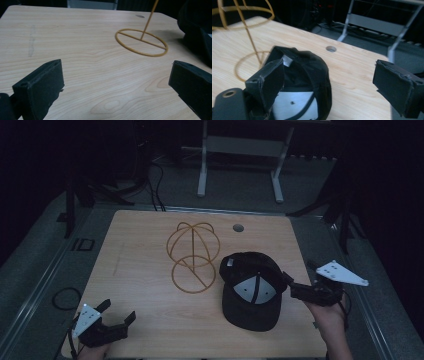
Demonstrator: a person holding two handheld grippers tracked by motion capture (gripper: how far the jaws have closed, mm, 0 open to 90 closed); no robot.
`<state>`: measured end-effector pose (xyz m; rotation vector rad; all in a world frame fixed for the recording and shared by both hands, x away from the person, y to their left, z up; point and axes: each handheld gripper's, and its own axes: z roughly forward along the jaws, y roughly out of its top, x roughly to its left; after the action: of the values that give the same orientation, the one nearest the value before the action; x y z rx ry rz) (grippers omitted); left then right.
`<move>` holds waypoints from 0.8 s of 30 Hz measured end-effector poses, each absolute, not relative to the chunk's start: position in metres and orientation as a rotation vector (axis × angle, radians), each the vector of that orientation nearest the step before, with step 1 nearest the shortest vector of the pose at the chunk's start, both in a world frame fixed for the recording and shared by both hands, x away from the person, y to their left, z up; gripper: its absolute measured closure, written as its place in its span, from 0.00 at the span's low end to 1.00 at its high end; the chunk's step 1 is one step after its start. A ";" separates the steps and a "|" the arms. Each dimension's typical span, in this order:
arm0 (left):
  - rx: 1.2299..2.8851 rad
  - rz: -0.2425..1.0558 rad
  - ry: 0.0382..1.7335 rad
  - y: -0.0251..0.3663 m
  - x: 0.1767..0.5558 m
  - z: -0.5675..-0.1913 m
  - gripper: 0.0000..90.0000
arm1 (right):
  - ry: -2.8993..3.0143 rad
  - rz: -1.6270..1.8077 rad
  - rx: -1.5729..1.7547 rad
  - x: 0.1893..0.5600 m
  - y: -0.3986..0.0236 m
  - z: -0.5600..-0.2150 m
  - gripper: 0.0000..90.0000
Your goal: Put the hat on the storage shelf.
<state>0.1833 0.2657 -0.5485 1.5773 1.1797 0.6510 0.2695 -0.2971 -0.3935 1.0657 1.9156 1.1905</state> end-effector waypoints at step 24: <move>1.578 0.597 1.164 0.265 0.186 -0.551 0.00 | 2.074 0.820 1.290 0.328 -0.265 -0.479 0.71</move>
<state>0.1862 0.2654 -0.5512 1.5780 1.1644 0.5969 0.3284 -0.2649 -0.4785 1.2897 2.0741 0.8198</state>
